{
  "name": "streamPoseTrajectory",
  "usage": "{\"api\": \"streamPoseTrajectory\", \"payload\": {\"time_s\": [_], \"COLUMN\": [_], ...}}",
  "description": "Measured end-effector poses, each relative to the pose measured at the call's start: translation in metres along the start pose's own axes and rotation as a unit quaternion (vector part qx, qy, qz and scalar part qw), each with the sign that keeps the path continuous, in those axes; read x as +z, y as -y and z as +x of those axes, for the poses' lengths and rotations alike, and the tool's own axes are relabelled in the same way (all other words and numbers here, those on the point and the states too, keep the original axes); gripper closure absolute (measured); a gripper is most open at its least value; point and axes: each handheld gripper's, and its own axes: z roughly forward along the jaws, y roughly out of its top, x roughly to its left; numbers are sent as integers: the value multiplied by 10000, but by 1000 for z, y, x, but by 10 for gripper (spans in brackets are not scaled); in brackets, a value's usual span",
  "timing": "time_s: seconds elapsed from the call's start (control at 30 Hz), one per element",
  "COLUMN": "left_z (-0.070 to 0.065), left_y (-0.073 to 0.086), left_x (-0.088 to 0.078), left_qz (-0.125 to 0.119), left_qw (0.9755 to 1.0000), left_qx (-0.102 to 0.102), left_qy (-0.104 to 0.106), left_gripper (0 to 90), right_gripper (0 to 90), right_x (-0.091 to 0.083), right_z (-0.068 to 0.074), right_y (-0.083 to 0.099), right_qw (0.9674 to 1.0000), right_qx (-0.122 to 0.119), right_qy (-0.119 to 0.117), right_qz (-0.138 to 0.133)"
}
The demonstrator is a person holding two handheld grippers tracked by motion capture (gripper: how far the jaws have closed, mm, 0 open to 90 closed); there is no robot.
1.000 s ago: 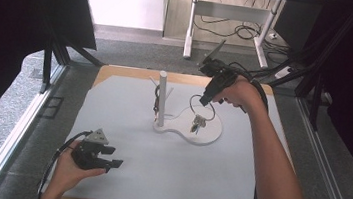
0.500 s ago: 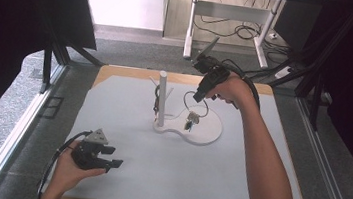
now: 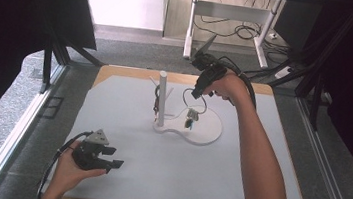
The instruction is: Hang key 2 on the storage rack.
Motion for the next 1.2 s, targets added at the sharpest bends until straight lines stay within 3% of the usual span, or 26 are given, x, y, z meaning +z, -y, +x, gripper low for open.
{"api": "streamPoseTrajectory", "payload": {"time_s": [0.77,1.2], "left_z": [6,7], "left_y": [2,2], "left_x": [-8,-8], "left_qz": [-143,-147], "left_qw": [9999,9998], "left_qx": [-40,-69], "left_qy": [47,60], "left_gripper": [434,434], "right_gripper": [847,848], "right_x": [20,30], "right_z": [-10,-11], "right_y": [-25,-32], "right_qw": [9999,10000], "right_qx": [137,80], "right_qy": [11,-7], "right_qz": [-20,35]}}
